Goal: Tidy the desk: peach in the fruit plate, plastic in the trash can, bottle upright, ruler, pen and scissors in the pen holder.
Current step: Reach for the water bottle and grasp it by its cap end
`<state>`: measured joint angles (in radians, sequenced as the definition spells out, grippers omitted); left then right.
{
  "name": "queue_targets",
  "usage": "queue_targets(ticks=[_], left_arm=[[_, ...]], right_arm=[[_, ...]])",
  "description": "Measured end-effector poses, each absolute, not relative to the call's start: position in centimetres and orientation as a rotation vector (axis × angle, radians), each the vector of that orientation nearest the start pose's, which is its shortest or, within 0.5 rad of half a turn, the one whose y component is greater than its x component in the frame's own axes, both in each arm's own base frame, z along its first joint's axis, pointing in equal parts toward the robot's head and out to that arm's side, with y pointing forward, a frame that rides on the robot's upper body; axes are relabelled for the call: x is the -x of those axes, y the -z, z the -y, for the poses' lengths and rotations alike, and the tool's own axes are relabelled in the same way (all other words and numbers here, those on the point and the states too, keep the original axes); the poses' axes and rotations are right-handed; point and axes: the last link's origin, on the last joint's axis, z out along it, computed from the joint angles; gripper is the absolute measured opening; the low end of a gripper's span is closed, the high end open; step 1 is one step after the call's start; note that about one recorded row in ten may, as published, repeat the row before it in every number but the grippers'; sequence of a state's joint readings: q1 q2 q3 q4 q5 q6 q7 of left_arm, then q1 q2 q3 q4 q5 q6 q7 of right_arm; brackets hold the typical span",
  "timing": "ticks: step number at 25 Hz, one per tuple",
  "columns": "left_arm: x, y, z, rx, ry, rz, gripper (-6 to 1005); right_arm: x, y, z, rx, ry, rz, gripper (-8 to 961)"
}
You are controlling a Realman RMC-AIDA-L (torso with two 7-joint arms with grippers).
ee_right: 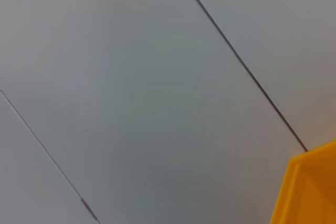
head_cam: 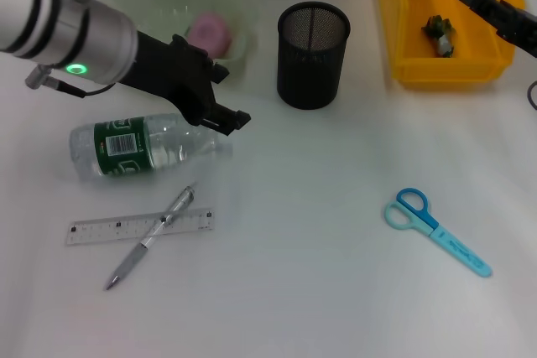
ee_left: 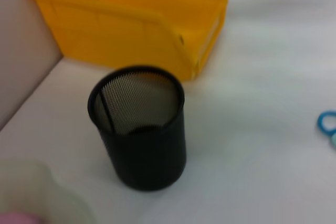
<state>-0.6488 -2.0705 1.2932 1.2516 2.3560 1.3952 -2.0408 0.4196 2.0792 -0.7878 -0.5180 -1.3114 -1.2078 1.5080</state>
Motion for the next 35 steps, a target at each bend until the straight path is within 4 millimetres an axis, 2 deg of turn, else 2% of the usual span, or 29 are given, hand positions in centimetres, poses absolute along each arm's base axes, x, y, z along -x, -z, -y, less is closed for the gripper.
queue_targets(ticks=[9,21,30,35], left_arm=[[14.2,2.2,-37.8,2.772,-0.383,0.212,756],[13.4,4.4,-37.6,2.692,-0.534,0.109,757],[13.6,4.8,-37.8,2.666,-0.604,0.104,756],[14.4,5.3,-37.8,2.674,-0.644,0.126,757]], right_arm=[[-29.9,-2.8,-35.5,1.927,-1.16,-1.119,467],[-29.2,-2.4,-36.0,1.959,-1.158,-1.112,467],[-29.3,-1.9,-35.8,1.964,-1.156,-1.133,468],[-29.4,-1.8,-35.8,1.965,-1.153,-1.132,468]])
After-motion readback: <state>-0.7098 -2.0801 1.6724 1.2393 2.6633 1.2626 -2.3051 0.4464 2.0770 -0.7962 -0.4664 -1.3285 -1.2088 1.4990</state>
